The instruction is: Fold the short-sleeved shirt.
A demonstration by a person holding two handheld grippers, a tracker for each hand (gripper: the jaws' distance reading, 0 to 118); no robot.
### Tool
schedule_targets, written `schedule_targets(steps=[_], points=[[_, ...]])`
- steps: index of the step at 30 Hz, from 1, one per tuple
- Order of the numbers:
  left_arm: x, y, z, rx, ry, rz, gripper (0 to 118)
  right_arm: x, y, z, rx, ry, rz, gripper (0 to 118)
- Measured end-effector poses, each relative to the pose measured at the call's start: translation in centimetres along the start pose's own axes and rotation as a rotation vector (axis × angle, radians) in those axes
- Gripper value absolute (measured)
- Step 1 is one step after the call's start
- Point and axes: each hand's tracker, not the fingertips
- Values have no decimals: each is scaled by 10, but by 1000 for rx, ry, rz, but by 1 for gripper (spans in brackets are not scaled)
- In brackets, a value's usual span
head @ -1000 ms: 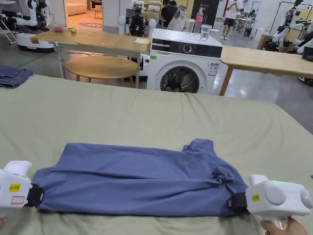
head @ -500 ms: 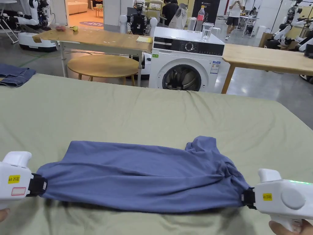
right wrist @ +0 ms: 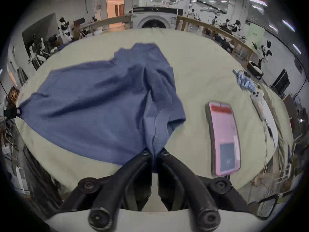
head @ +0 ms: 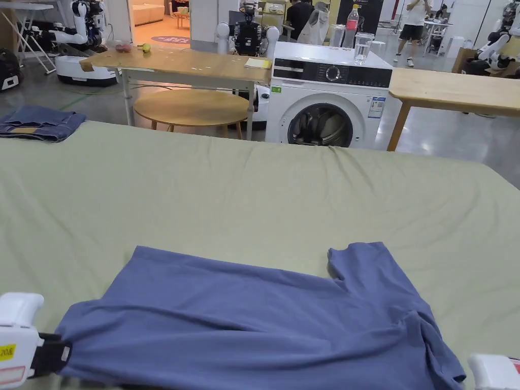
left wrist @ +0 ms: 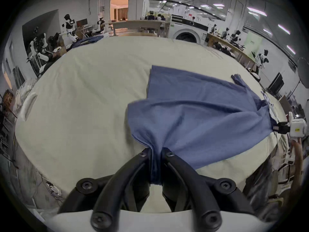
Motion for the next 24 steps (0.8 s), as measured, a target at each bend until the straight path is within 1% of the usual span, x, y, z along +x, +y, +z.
schedule_targets(steps=[4,6,8,9,10,11,12,13,14,16,19,20,22,24], points=[[4,-18,-20,-48,29,-13,5,-6,-12,-17,-19,-25,6,2],[6,-22,-31,-69,41,-18,5,-10,-9,-18,-6,-47,30,3],[7,-23,-39,-75,48,-21,5,-12,-6,-19,-6,-53,38,4],[7,-22,-39,-75,48,-19,5,-11,-5,-18,-1,-55,45,8],[7,-20,-37,-74,48,-12,6,-11,-4,-16,0,-57,48,15],[0,-18,-39,-73,45,-4,7,-11,-2,-12,3,-60,44,29],[-1,-16,-37,-74,41,4,18,-11,0,-5,22,-65,35,49],[-1,-12,-33,-76,39,10,28,-12,3,3,57,-80,31,60],[0,-10,-27,-54,40,12,34,-13,6,15,113,-103,27,62],[3,-4,-15,20,42,15,35,-15,15,32,191,-101,18,62],[14,9,10,150,17,40,38,-20,31,54,329,-24,-13,62],[19,12,16,206,5,33,38,-24,36,57,369,-21,-17,62],[31,19,24,312,19,-13,38,-35,44,62,443,-11,-18,62],[48,23,31,421,72,-72,38,-48,49,64,530,8,-42,62]])
